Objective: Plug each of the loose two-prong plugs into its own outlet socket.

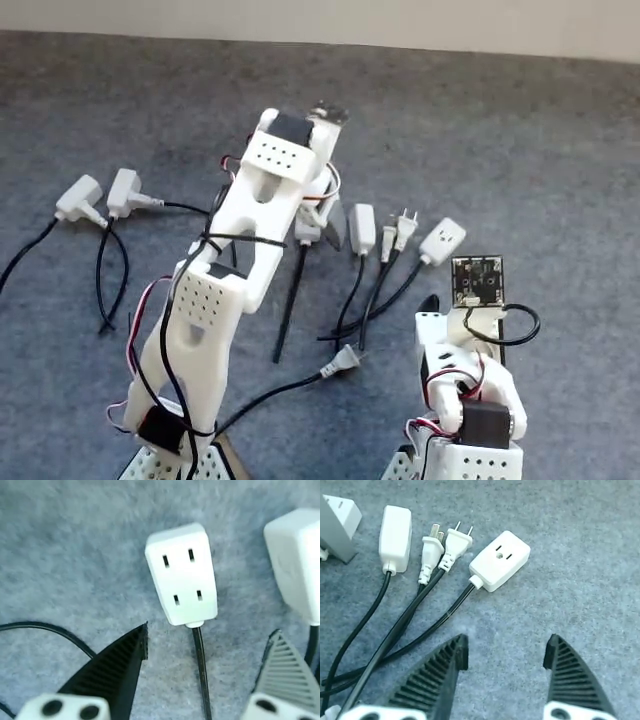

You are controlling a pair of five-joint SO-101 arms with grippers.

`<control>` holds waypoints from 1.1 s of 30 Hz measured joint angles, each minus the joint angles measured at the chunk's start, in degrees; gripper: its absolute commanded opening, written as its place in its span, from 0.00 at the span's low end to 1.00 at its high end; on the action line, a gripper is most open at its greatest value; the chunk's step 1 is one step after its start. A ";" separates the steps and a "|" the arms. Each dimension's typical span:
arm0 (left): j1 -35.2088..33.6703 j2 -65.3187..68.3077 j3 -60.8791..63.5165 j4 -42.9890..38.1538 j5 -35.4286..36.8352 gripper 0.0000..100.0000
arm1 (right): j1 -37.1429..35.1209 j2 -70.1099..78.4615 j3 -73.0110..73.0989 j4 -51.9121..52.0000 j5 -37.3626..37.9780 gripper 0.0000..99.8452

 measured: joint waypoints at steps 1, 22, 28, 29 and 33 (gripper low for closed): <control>-0.09 0.00 -0.70 0.00 0.00 0.37 | 0.00 0.00 0.00 0.00 0.00 0.25; -1.49 8.35 -5.63 -4.40 -5.36 0.00 | 0.00 0.00 0.00 0.00 0.00 0.25; -5.63 2.29 -7.56 0.62 -13.27 0.00 | 0.00 -0.09 0.79 0.00 0.00 0.25; -6.24 0.09 -6.24 0.70 -14.59 0.00 | 0.00 0.00 1.14 0.00 0.00 0.25; -6.77 -12.22 6.51 0.88 -25.67 0.00 | 0.00 0.00 1.05 0.00 0.00 0.25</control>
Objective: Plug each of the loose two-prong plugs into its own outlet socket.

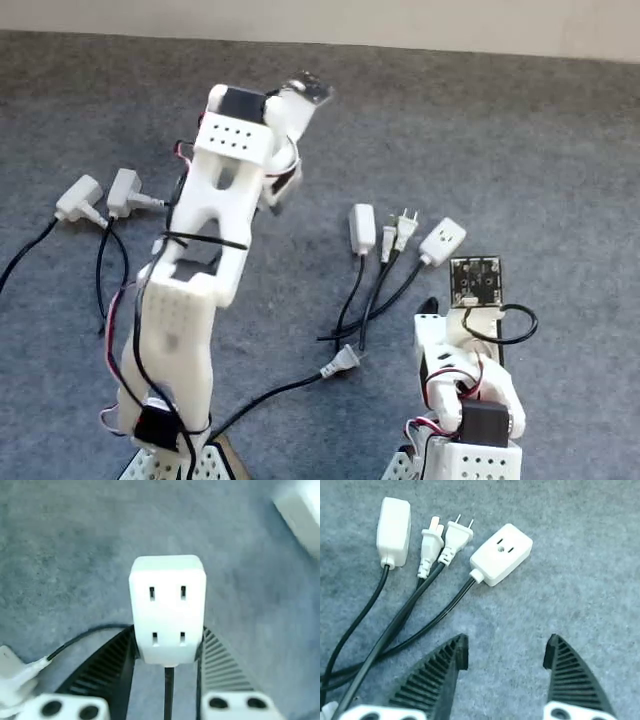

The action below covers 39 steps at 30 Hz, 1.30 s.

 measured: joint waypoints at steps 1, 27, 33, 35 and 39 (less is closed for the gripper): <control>0.18 -3.69 4.57 0.00 -3.16 0.00 | 0.09 0.00 0.00 0.00 0.09 0.25; -0.35 -52.31 99.34 -35.96 -31.03 0.02 | -0.18 18.46 -7.03 -0.97 4.84 0.25; -0.35 -52.31 99.60 -36.31 -31.03 0.21 | -0.18 42.73 -23.65 -2.29 5.19 0.25; -0.44 -52.57 100.22 -36.48 -31.03 0.24 | -0.18 51.52 -31.47 -1.76 5.19 0.25; -0.97 -53.27 100.40 -36.13 -32.53 0.25 | -0.18 69.71 -47.03 1.41 5.19 0.25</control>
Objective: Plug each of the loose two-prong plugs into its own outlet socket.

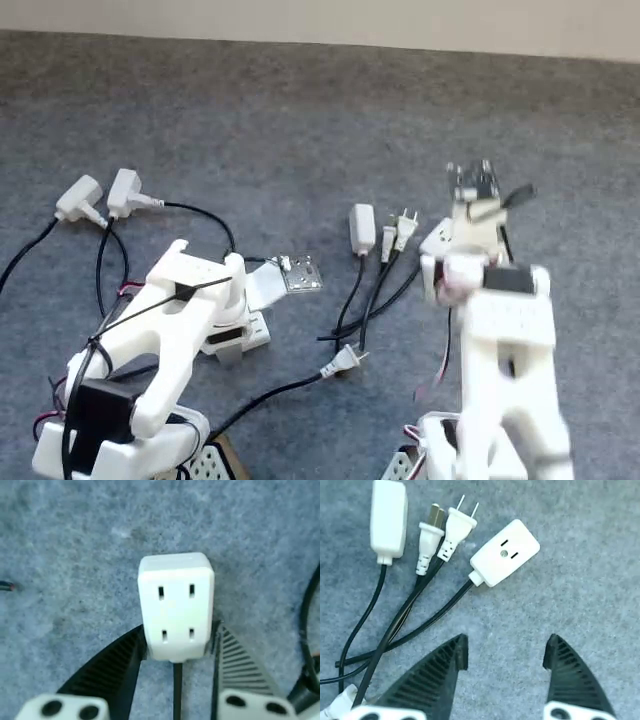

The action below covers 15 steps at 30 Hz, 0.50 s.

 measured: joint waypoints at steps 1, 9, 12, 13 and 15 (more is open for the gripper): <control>-0.44 0.00 0.00 1.14 -1.32 0.25 | 0.00 3.96 -3.25 1.05 0.00 0.25; -8.97 0.00 -2.90 5.01 -5.27 0.25 | -13.89 16.79 -10.73 8.44 14.68 0.25; -12.13 0.00 -3.16 5.01 -5.36 0.25 | -22.07 16.79 -9.76 11.08 29.01 0.25; -12.92 0.00 -3.16 5.01 -5.36 0.25 | -24.26 16.79 -8.88 11.52 34.02 0.25; -14.86 0.00 -3.16 5.01 -5.89 0.25 | -27.87 16.79 -6.95 11.87 42.64 0.25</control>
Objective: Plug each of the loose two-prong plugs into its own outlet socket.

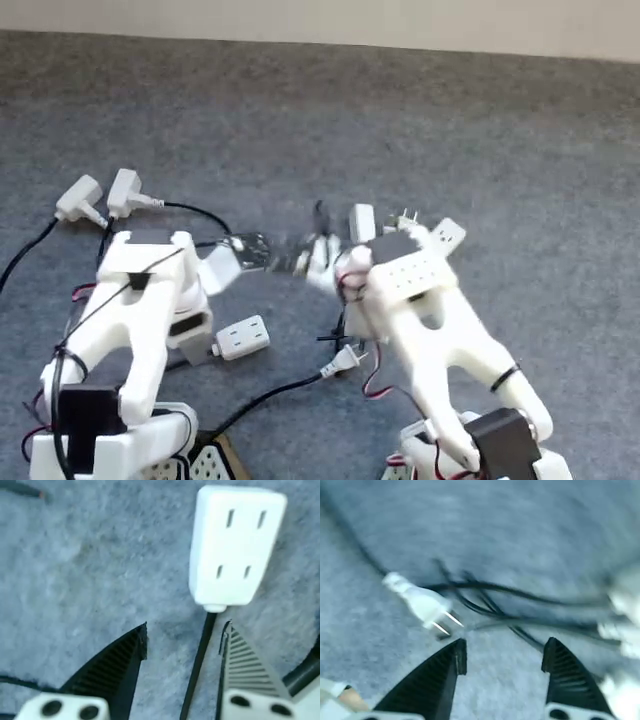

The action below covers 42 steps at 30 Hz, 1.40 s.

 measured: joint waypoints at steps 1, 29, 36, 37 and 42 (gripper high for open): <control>-1.49 0.00 0.00 0.00 -0.97 0.25 | -1.58 0.00 1.23 0.00 3.43 0.25; -26.55 -0.97 6.95 -16.00 -16.35 0.25 | -20.92 0.00 11.96 -5.01 7.47 0.17; -26.64 -0.97 7.03 -16.09 -16.35 0.25 | -21.98 -1.32 11.96 -0.26 7.47 0.17; -26.64 -0.97 7.03 -16.09 -16.35 0.25 | -22.42 -2.73 11.96 0.09 7.47 0.17; -26.64 -0.97 7.03 -16.09 -16.35 0.25 | -25.85 -10.81 13.45 1.76 7.47 0.17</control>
